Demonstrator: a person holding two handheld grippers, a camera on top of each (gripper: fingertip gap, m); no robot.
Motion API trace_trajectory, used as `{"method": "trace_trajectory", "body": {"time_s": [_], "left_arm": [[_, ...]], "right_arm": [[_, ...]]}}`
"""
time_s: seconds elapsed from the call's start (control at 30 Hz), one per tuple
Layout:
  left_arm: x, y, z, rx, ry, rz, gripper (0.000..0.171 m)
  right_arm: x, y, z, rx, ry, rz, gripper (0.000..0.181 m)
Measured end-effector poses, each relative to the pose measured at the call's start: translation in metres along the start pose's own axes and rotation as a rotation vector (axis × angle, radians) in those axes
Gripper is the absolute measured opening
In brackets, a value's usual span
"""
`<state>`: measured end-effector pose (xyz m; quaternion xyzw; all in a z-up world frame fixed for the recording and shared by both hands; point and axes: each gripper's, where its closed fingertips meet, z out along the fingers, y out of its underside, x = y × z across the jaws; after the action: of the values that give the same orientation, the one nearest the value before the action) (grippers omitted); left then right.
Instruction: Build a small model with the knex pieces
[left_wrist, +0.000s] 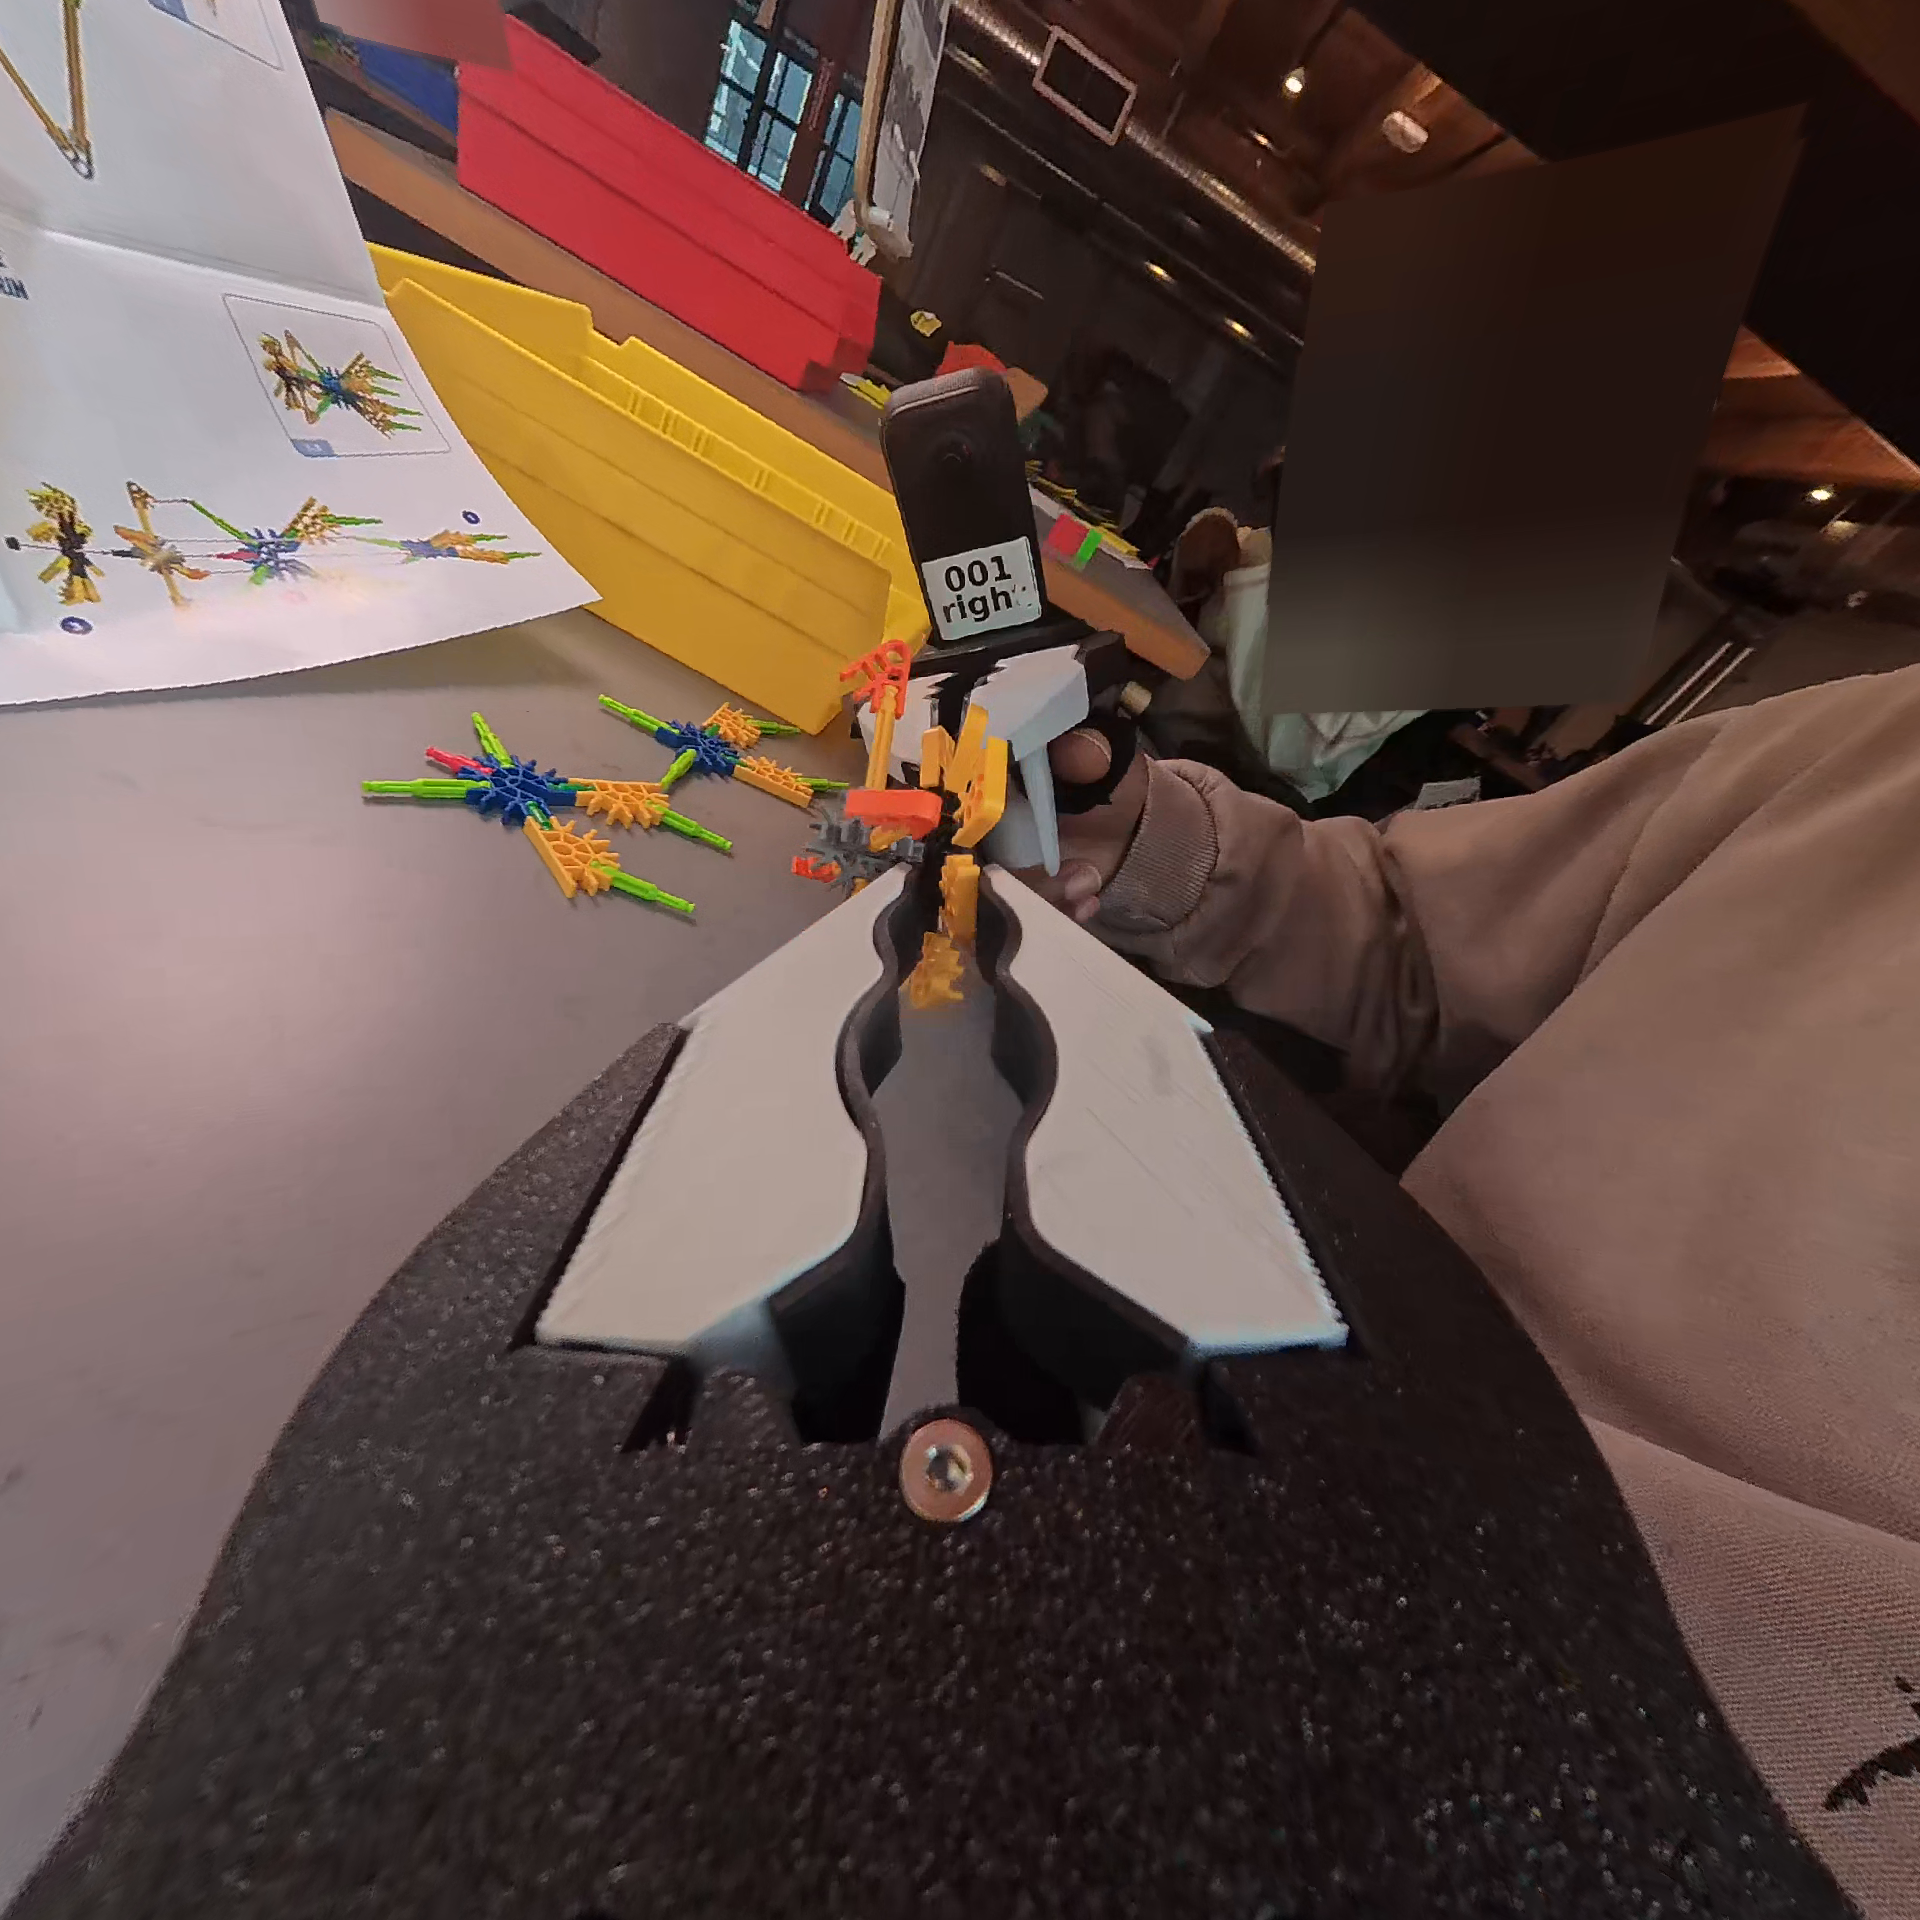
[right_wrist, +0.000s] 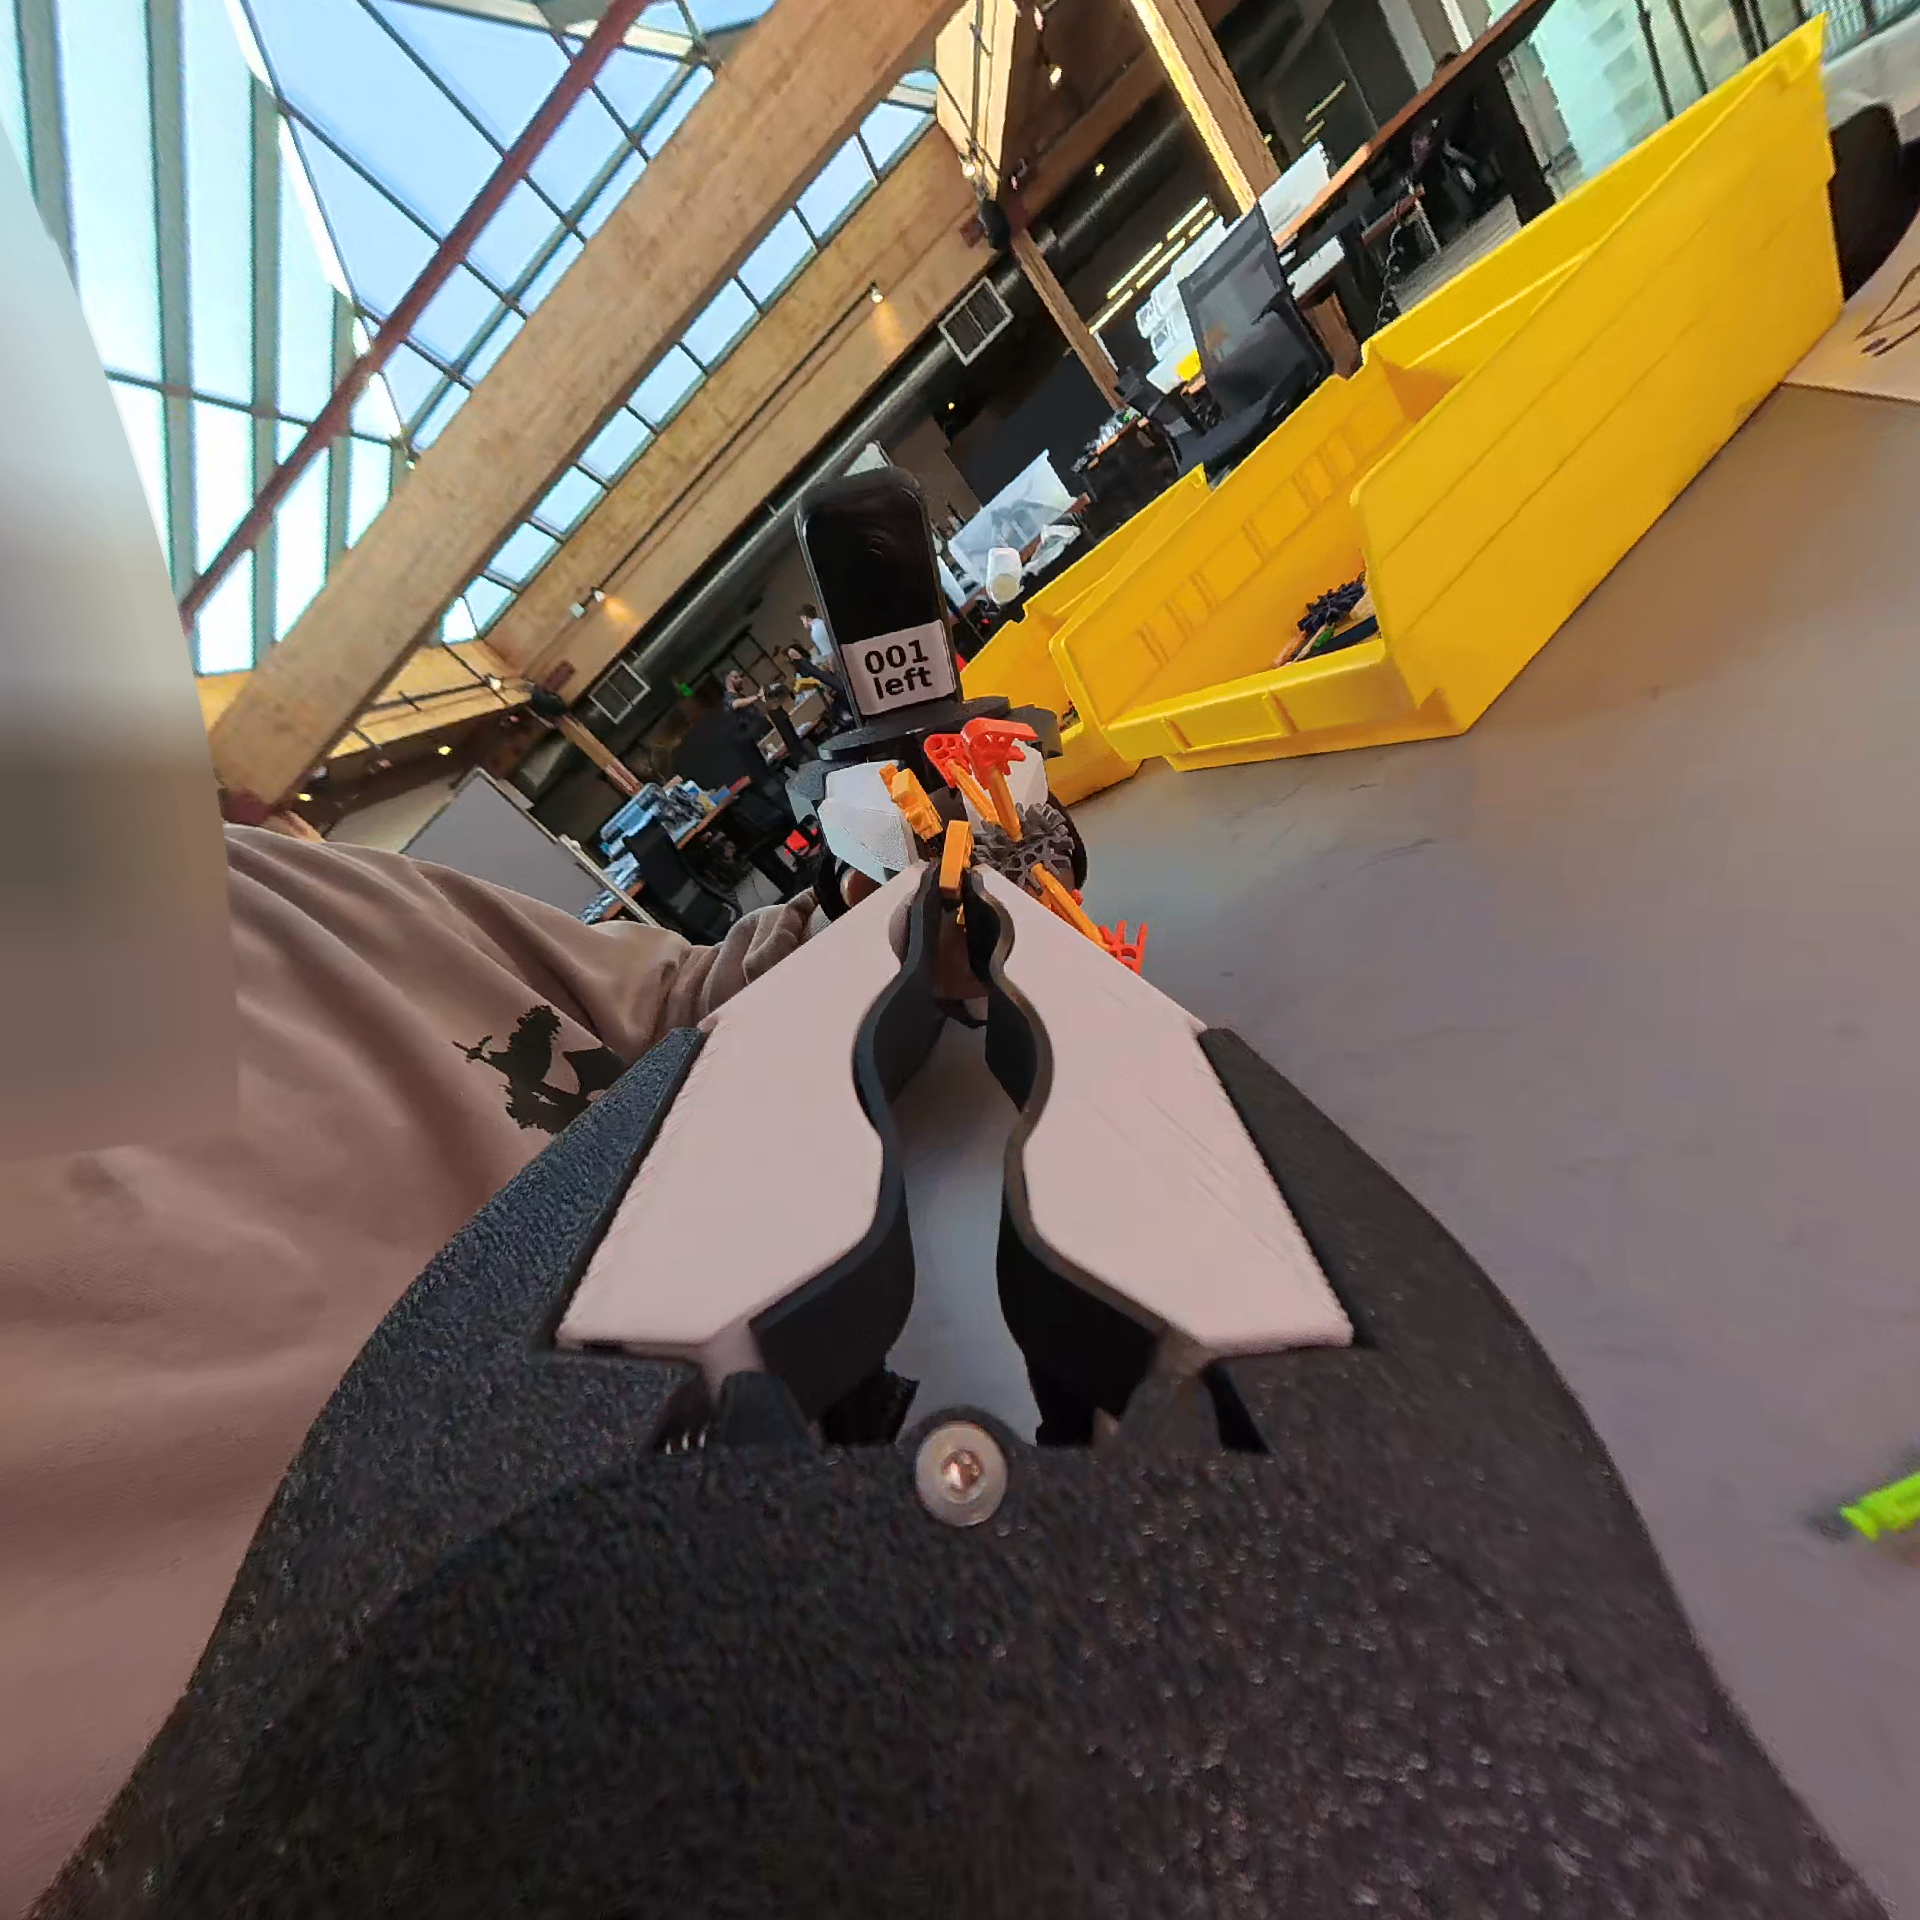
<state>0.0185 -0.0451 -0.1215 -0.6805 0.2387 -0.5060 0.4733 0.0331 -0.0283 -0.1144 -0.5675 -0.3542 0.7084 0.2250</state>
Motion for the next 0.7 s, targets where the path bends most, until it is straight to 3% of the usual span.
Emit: {"method": "trace_trajectory", "body": {"time_s": [0.27,0.57,0.7], "left_arm": [[-0.003,0.010,-0.001,-0.045,0.081,-0.259,0.003],[-0.001,0.019,0.001,-0.110,0.075,-0.229,0.003],[0.007,0.018,0.001,-0.105,0.153,-0.292,0.003]], "right_arm": [[0.003,0.009,-0.001,-0.064,-0.021,0.059,0.005],[0.004,0.015,-0.003,-0.094,-0.054,0.183,0.006],[-0.001,0.017,-0.004,-0.109,-0.083,0.158,0.004]]}}
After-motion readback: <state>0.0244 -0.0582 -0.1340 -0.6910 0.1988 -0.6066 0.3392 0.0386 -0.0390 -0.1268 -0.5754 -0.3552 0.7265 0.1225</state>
